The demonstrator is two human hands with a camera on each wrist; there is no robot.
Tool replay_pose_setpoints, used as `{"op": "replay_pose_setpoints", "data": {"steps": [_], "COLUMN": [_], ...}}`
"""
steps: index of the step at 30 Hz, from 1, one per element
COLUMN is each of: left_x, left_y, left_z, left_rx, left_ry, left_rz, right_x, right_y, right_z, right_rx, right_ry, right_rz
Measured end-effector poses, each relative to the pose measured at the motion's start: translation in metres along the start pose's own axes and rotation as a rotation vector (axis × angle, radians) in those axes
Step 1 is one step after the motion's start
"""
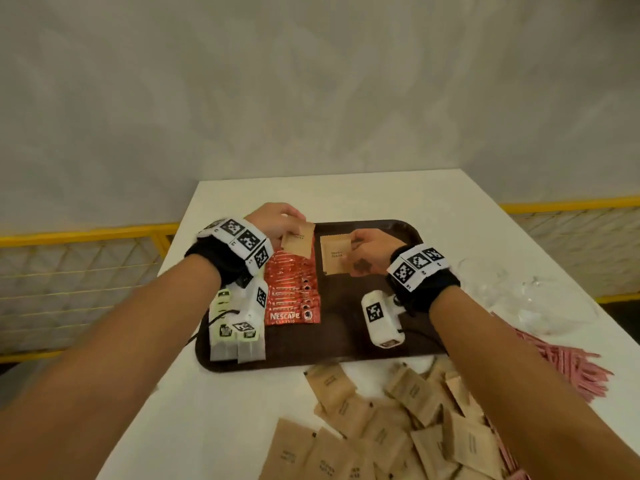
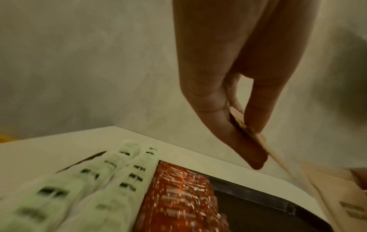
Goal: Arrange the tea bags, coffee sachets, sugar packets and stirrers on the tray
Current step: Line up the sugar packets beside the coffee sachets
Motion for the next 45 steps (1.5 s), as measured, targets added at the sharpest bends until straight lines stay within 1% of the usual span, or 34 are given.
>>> {"op": "replay_pose_setpoints", "data": {"steps": [2, 4, 8, 10, 12, 14, 16, 18, 19, 20, 22, 23, 26, 28, 31, 34, 38, 42, 45], "left_x": [-0.026, -0.048, -0.081, -0.089, -0.097, -0.105, -0.109, -0.116, -0.119, -0.122, -0.126, -0.129, -0.136, -0.14, -0.146, -0.154, -0.161, -0.166, -0.168], "left_y": [0.001, 0.001, -0.003, -0.006, -0.008, -0.007, -0.006, -0.008, -0.011, -0.013, -0.016, -0.017, -0.018, -0.019, -0.025, -0.033, -0.039, -0.04, -0.04], "left_z": [-0.01, -0.015, -0.018, -0.017, -0.019, -0.022, -0.024, -0.022, -0.019, -0.016, -0.012, -0.01, -0.012, -0.015, -0.017, -0.016, -0.018, -0.021, -0.023], "left_rx": [-0.114, -0.159, -0.1, -0.056, -0.087, -0.083, -0.087, -0.121, -0.139, -0.154, -0.176, -0.184, -0.215, -0.248, -0.309, -0.383, -0.481, -0.625, -0.702], "left_ry": [0.001, 0.017, 0.062, 0.075, 0.055, 0.027, 0.01, 0.009, 0.017, 0.031, 0.046, 0.045, 0.025, 0.021, 0.02, 0.014, -0.013, -0.036, -0.06], "left_rz": [-0.026, -0.04, -0.028, -0.017, -0.02, -0.041, -0.064, -0.05, -0.03, -0.014, 0.011, 0.014, 0.004, -0.003, 0.016, 0.031, 0.009, -0.029, -0.06], "right_x": [-0.023, -0.044, -0.075, -0.081, -0.085, -0.09, -0.095, -0.1, -0.102, -0.103, -0.109, -0.112, -0.113, -0.114, -0.121, -0.133, -0.144, -0.156, -0.162], "right_y": [0.015, 0.026, 0.039, 0.039, 0.04, 0.044, 0.053, 0.07, 0.075, 0.077, 0.073, 0.072, 0.065, 0.061, 0.063, 0.07, 0.073, 0.073, 0.07], "right_z": [0.006, 0.009, 0.007, 0.011, 0.018, 0.018, 0.015, 0.013, 0.011, 0.01, 0.009, 0.009, 0.016, 0.019, 0.028, 0.033, 0.037, 0.034, 0.033], "right_rx": [0.029, 0.022, -0.052, -0.125, -0.098, -0.072, -0.1, 0.005, 0.042, 0.054, 0.073, 0.124, 0.377, 0.507, 0.655, 0.824, 0.867, 0.88, 0.894], "right_ry": [-0.015, -0.036, -0.068, -0.039, 0.012, 0.024, -0.003, -0.011, -0.008, -0.006, 0.014, 0.027, 0.049, 0.033, 0.056, 0.081, 0.073, 0.073, 0.078], "right_rz": [-0.077, -0.117, -0.077, -0.042, -0.028, -0.036, -0.101, -0.229, -0.272, -0.278, -0.23, -0.212, -0.125, -0.075, -0.087, -0.172, -0.24, -0.258, -0.239]}}
Point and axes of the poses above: each hand's wrist, its own x-axis away from the middle knuckle, its own y-axis out of the back of the hand, z = x × y, the point moved 9 cm from there along -x, towards the middle knuckle, and after that the axes turned 6 degrees about x, right-handed, at the moved point
